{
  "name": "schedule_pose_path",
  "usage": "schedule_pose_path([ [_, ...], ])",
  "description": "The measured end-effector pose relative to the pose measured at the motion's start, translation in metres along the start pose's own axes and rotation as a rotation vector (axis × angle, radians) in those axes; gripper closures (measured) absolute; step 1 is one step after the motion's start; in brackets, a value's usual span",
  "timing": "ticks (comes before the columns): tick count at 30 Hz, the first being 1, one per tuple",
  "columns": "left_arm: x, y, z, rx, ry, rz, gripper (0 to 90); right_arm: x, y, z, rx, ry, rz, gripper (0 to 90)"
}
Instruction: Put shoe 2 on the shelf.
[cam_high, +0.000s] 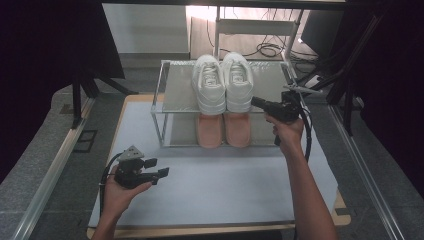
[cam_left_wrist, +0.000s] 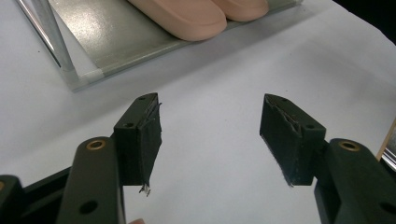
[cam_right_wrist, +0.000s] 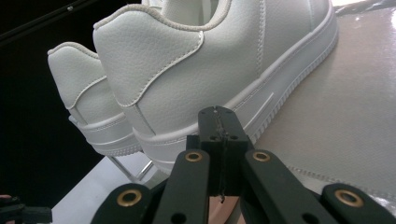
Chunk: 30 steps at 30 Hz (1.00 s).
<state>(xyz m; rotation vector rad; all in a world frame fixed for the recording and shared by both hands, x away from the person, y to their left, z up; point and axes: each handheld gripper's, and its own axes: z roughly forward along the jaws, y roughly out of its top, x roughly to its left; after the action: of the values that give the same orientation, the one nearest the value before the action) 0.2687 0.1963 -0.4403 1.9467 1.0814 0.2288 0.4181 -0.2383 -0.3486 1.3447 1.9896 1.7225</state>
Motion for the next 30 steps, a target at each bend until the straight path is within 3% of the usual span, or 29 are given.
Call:
schedule_pose_path([
  [9,0.000,-0.001,0.000,0.001,0.001,-0.001,39.1,-0.004,-0.001,0.000,0.001,0.015,0.016,90.0],
  [12,0.001,-0.001,-0.001,-0.002,0.003,-0.003,39.1,-0.006,0.000,-0.003,-0.023,0.014,0.027,90.0],
  [30,0.000,-0.003,0.000,0.002,0.003,-0.004,39.1,-0.022,-0.007,-0.021,-0.064,-0.018,0.027,86.8],
])
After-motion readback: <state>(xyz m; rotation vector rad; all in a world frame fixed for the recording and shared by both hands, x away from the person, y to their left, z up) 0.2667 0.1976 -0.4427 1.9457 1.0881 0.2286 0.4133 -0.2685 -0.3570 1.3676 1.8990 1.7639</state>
